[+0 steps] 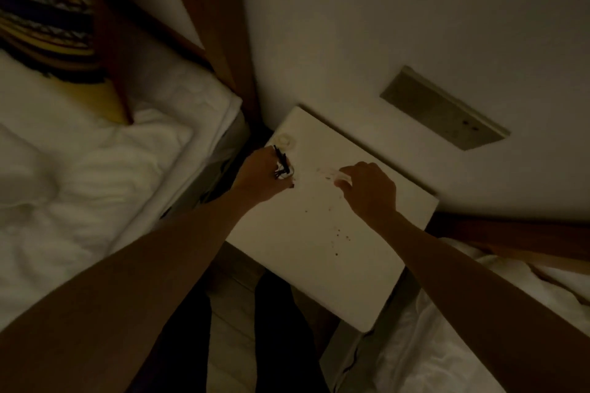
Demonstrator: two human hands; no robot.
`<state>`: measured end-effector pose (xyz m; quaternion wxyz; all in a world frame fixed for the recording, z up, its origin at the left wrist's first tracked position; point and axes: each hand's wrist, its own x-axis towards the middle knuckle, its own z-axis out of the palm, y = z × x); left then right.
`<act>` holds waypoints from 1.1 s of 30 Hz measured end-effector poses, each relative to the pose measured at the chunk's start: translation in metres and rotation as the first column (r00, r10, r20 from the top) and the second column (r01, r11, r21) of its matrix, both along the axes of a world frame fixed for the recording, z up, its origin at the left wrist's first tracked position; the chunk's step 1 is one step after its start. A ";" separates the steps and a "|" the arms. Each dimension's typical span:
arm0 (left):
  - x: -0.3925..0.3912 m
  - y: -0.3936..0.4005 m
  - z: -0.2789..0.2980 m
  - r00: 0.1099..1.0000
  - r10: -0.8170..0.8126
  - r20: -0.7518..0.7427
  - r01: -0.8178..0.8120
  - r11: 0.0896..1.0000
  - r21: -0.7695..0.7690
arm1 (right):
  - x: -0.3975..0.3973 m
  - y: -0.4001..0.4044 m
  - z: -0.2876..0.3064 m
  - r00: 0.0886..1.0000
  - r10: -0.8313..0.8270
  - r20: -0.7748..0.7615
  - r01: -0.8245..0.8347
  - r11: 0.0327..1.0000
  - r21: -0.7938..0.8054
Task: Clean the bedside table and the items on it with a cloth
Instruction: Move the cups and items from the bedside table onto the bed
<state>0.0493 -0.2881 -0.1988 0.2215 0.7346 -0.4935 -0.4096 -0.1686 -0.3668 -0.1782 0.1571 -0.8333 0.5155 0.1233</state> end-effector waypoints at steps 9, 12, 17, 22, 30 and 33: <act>0.120 0.106 0.020 0.945 0.301 0.130 -0.306 0.952 0.020 | 0.138 0.039 0.013 0.943 0.333 0.022 -0.333 0.941 0.056; 0.152 0.144 0.017 0.906 0.399 0.139 -0.408 0.912 0.040 | 0.182 0.061 0.013 0.924 0.378 0.056 -0.381 0.919 0.101; 0.203 0.235 0.017 0.789 0.602 0.123 -0.604 0.797 -0.025 | 0.270 0.115 0.006 0.842 0.540 0.024 -0.538 0.833 0.129; 0.249 0.335 0.013 0.648 0.737 0.191 -0.749 0.662 -0.012 | 0.356 0.182 0.000 0.708 0.699 0.102 -0.706 0.696 0.128; 0.322 0.453 0.002 0.450 0.836 0.315 -0.886 0.461 0.042 | 0.474 0.291 -0.013 0.544 0.827 0.139 -0.839 0.535 0.101; 0.348 0.486 -0.005 0.416 0.851 0.320 -0.905 0.423 0.051 | 0.512 0.328 -0.019 0.509 0.845 0.163 -0.861 0.497 0.111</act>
